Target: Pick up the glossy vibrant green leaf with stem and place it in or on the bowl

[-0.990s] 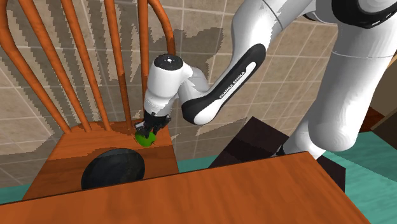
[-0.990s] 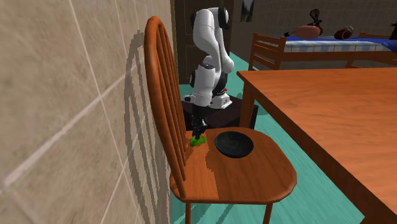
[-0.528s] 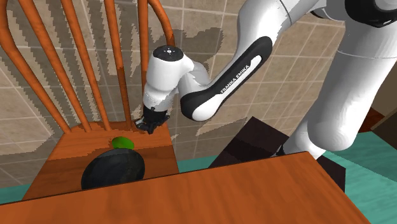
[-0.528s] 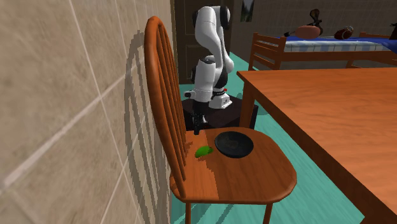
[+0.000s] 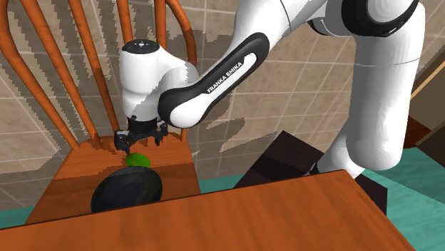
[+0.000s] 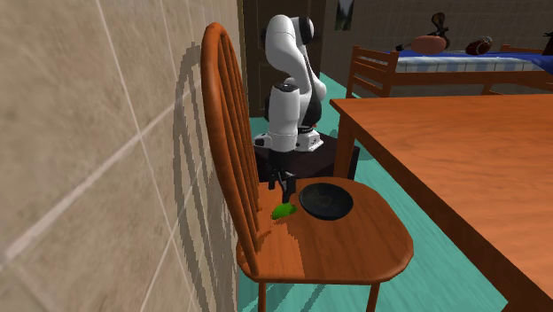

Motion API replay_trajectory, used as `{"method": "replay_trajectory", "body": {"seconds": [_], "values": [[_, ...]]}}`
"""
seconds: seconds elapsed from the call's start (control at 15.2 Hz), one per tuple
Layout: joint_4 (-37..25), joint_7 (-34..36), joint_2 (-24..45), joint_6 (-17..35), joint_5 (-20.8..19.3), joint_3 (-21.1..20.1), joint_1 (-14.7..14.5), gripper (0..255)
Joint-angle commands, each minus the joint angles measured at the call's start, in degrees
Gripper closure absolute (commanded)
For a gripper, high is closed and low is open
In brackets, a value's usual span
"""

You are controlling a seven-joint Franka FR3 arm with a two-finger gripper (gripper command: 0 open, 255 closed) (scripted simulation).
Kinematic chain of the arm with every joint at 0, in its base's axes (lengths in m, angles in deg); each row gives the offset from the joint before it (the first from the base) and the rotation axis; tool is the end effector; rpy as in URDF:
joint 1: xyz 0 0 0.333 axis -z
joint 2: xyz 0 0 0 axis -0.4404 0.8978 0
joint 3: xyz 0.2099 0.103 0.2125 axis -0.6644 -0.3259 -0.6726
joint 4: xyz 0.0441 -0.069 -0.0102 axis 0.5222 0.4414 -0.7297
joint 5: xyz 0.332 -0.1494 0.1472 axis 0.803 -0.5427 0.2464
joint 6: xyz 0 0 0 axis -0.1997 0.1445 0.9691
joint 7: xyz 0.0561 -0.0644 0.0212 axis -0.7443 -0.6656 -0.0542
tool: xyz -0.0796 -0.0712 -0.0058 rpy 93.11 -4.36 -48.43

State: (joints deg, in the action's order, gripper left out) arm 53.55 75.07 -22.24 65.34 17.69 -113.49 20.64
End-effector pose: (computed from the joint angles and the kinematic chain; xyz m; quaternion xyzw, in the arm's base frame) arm 0.5032 0.3764 0.2951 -0.9904 0.1122 -0.0676 0.0449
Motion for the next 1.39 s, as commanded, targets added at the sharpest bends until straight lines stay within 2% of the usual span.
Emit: {"method": "replay_trajectory", "body": {"seconds": [0.0,0.53,1.06,1.12,1.32], "values": [[-7.43,-1.29,4.45,-4.85,0.87,-0.13,-1.47,0],[-9.12,0.28,9.38,-2.10,-1.88,2.16,-3.60,0],[-9.13,0.32,9.41,-2.11,-1.95,2.08,-3.53,0],[-9.10,0.32,9.32,-2.16,-1.91,2.04,-3.51,255],[-9.14,0.27,9.37,-2.16,-1.92,2.05,-3.49,255]]}}
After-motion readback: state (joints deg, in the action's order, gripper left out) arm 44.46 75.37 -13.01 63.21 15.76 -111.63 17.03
